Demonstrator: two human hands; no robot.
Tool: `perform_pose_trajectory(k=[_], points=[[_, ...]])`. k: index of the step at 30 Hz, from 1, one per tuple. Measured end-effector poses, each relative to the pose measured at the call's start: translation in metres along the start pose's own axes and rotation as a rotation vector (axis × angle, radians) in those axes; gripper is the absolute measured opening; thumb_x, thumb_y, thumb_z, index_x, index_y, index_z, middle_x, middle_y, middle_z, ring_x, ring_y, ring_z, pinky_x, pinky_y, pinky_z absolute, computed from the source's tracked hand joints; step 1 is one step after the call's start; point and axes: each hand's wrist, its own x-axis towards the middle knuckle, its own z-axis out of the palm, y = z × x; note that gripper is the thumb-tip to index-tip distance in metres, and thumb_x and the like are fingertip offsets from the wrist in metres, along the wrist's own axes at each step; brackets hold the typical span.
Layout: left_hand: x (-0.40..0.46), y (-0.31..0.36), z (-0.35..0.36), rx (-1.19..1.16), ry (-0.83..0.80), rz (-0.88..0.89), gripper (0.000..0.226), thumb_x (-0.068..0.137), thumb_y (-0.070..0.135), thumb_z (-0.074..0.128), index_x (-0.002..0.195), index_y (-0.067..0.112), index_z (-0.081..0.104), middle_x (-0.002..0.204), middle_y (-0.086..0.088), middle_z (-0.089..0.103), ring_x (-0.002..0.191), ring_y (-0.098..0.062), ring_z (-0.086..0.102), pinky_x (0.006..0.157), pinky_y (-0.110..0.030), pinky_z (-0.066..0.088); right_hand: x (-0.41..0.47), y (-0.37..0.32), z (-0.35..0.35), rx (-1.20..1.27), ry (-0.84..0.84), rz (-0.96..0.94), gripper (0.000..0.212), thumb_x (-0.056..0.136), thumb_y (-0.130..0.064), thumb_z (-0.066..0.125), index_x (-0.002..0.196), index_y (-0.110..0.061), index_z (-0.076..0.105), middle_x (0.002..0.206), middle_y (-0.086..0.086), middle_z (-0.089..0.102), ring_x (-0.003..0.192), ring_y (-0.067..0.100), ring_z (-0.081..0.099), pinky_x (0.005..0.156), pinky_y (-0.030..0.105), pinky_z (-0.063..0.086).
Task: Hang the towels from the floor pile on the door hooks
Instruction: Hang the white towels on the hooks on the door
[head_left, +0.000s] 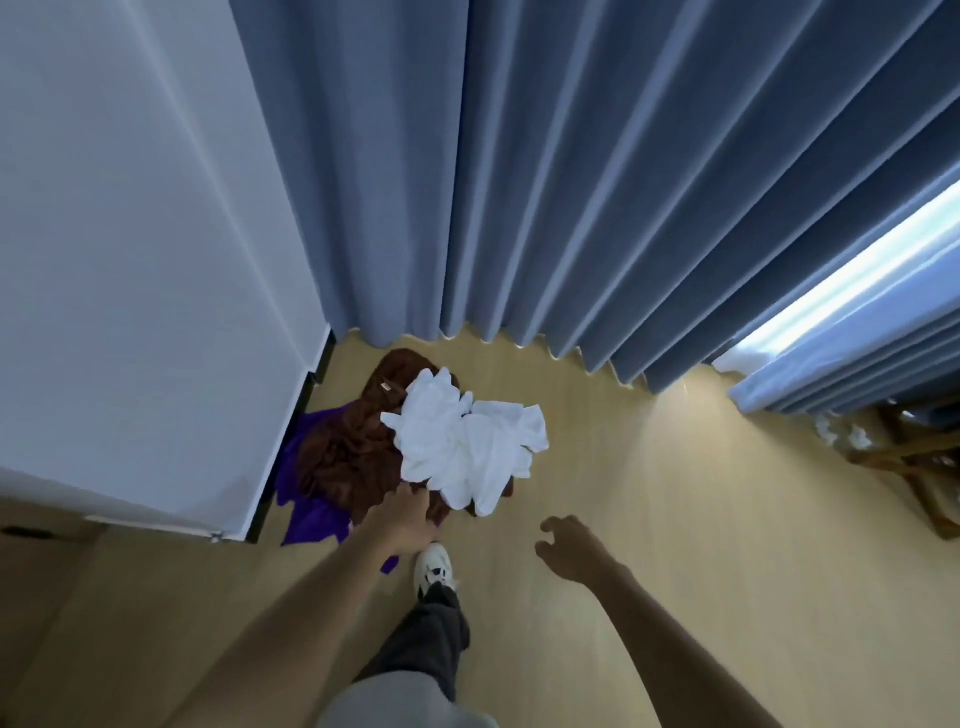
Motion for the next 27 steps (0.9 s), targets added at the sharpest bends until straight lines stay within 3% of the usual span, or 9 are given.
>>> perform_pose_trajectory(k=[3, 8, 17, 20, 23, 27], points=[[0.031, 0.002, 0.001, -0.049, -0.043, -0.073, 0.033, 0.094, 0.027, 0.042, 0.123, 0.009, 0.044, 0.135, -0.013, 0.036, 0.122, -0.030, 0.040, 0.100, -0.040, 0.040, 0.040, 0.010, -0.026, -0.013, -0.041, 0.028, 0.044, 0.092, -0.035, 0.048, 0.133, -0.020, 0.046, 0.134, 0.008, 0.047, 0.125, 0.022, 0.048, 0.105, 0.028, 0.038], [0.068, 0.007, -0.014, -0.077, -0.107, -0.143, 0.043, 0.096, 0.032, 0.043, 0.132, 0.009, 0.038, 0.139, -0.014, 0.032, 0.127, -0.030, 0.038, 0.104, -0.041, 0.038, 0.089, 0.019, -0.067, -0.002, -0.068, 0.024, 0.044, 0.093, -0.033, 0.048, 0.134, -0.019, 0.046, 0.136, 0.008, 0.047, 0.126, 0.023, 0.047, 0.099, 0.026, 0.037], [0.140, 0.032, -0.051, -0.205, 0.001, -0.205, 0.040, 0.092, 0.018, 0.042, 0.130, 0.011, 0.038, 0.130, -0.014, 0.039, 0.123, -0.031, 0.038, 0.100, -0.044, 0.040, 0.200, 0.033, -0.119, -0.132, -0.182, -0.030, 0.042, 0.093, -0.024, 0.048, 0.133, -0.011, 0.048, 0.140, 0.011, 0.048, 0.126, 0.025, 0.047, 0.094, 0.025, 0.038], [0.181, 0.035, -0.048, -0.257, 0.044, -0.282, 0.043, 0.090, 0.019, 0.045, 0.132, 0.011, 0.037, 0.132, -0.014, 0.039, 0.125, -0.032, 0.037, 0.100, -0.045, 0.039, 0.266, 0.022, -0.114, -0.160, -0.237, -0.096, 0.040, 0.093, -0.023, 0.048, 0.130, -0.008, 0.051, 0.140, 0.013, 0.049, 0.127, 0.027, 0.046, 0.096, 0.028, 0.037], [0.239, 0.035, -0.026, -0.313, 0.074, -0.365, 0.044, 0.087, 0.018, 0.047, 0.130, 0.011, 0.040, 0.131, -0.014, 0.041, 0.124, -0.034, 0.038, 0.102, -0.045, 0.036, 0.338, 0.009, -0.096, -0.137, -0.285, -0.149, 0.039, 0.093, -0.025, 0.048, 0.128, -0.010, 0.053, 0.138, 0.011, 0.051, 0.124, 0.027, 0.049, 0.088, 0.027, 0.037], [0.325, 0.038, 0.030, -0.362, 0.029, -0.337, 0.042, 0.087, 0.021, 0.049, 0.127, 0.009, 0.042, 0.127, -0.015, 0.044, 0.121, -0.034, 0.042, 0.098, -0.048, 0.042, 0.438, 0.012, -0.051, -0.175, -0.340, -0.182, 0.041, 0.089, -0.028, 0.048, 0.127, -0.014, 0.053, 0.139, 0.006, 0.050, 0.124, 0.026, 0.047, 0.086, 0.027, 0.035]])
